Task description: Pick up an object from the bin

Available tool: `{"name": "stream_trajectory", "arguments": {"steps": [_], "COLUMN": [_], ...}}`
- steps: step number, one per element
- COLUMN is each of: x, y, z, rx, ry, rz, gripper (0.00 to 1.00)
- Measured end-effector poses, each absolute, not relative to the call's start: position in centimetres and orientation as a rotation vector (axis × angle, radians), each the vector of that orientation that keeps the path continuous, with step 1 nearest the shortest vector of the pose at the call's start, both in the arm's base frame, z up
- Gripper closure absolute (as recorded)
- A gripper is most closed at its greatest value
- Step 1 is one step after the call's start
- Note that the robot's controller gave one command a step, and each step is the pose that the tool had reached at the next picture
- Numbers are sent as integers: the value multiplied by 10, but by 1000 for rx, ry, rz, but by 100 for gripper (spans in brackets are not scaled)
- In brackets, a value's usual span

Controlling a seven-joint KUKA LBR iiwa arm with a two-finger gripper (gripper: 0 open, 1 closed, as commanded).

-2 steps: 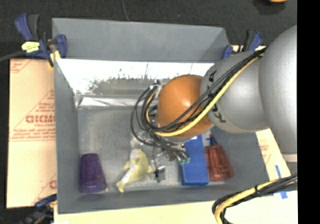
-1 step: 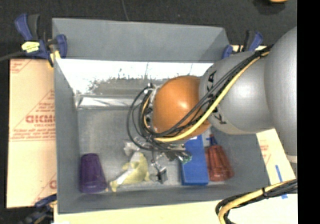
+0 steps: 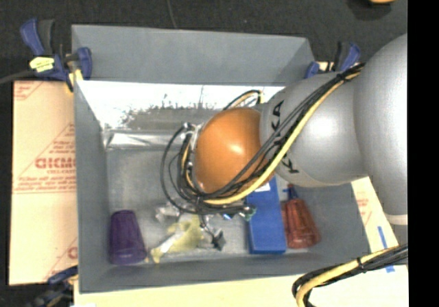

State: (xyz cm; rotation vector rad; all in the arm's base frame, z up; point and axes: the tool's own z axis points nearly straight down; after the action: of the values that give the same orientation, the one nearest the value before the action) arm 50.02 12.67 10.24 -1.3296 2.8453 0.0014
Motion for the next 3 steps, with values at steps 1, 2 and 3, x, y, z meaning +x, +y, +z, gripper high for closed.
{"name": "stream_trajectory", "arguments": {"steps": [1,2,3], "x": [509,509,508], "y": [112,107,108], "z": [73,65,66], "rx": [-1433,-1465,-1475], "ry": [2789,2770,2766], "rz": [-2,-1,1], "gripper": [0,100,100]}}
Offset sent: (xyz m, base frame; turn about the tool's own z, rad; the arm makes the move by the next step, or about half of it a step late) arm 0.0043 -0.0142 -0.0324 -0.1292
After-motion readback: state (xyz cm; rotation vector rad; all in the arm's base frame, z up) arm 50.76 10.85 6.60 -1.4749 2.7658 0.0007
